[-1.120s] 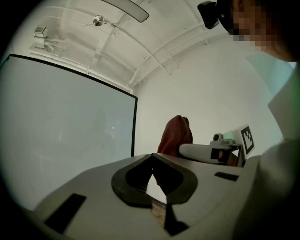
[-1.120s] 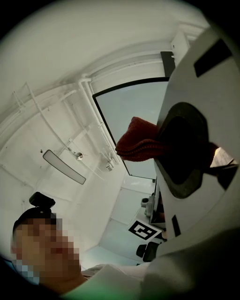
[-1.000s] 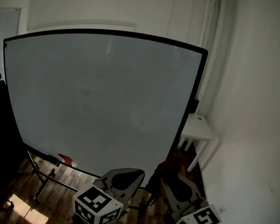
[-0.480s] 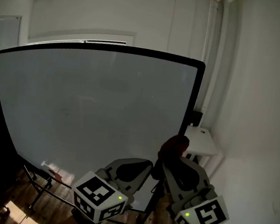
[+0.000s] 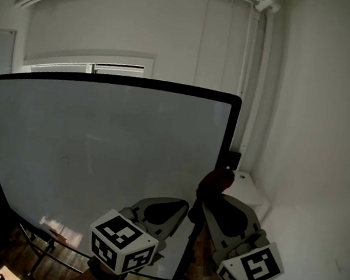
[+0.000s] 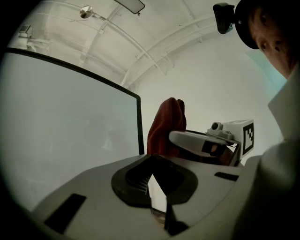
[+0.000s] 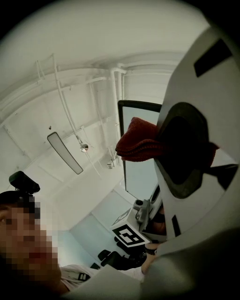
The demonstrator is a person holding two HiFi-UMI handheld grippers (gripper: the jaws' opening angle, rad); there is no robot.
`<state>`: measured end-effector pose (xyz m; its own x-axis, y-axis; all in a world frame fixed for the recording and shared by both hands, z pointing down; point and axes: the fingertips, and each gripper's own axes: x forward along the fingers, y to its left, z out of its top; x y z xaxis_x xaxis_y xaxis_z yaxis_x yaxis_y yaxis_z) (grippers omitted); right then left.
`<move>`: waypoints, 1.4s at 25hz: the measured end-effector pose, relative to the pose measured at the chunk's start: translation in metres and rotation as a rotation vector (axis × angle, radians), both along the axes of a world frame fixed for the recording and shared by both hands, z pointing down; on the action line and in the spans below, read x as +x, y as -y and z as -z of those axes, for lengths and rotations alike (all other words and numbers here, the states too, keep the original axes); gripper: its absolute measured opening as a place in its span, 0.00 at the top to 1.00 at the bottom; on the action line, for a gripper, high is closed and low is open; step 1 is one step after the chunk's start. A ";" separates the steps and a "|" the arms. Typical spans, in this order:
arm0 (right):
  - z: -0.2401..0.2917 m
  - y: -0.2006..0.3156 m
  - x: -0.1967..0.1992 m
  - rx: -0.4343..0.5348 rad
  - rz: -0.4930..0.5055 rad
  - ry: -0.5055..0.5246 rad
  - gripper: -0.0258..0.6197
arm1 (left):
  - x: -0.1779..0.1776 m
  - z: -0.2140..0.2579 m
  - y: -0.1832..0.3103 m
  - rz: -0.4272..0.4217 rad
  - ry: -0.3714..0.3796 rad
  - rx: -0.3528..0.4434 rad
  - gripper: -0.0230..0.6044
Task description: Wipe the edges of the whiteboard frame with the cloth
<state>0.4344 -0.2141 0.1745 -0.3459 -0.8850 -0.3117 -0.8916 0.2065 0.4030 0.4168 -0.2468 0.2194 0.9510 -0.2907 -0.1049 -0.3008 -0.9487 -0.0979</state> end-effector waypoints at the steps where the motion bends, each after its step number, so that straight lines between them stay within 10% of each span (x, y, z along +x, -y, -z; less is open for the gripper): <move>1: 0.010 -0.001 0.002 0.020 -0.024 -0.014 0.85 | 0.000 0.006 -0.001 -0.008 -0.006 0.006 0.95; 17: 0.164 0.032 0.051 0.173 -0.518 -0.404 0.85 | -0.002 0.050 -0.017 -0.023 -0.028 0.072 0.95; 35: 0.179 0.087 0.027 0.084 -0.631 -0.712 0.85 | -0.029 0.050 0.003 0.036 -0.037 0.071 0.95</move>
<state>0.4614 -0.3016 -0.0049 0.0545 -0.9576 -0.2829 -0.3688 -0.2826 0.8855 0.3878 -0.2500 0.1689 0.9351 -0.3156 -0.1611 -0.3395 -0.9282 -0.1523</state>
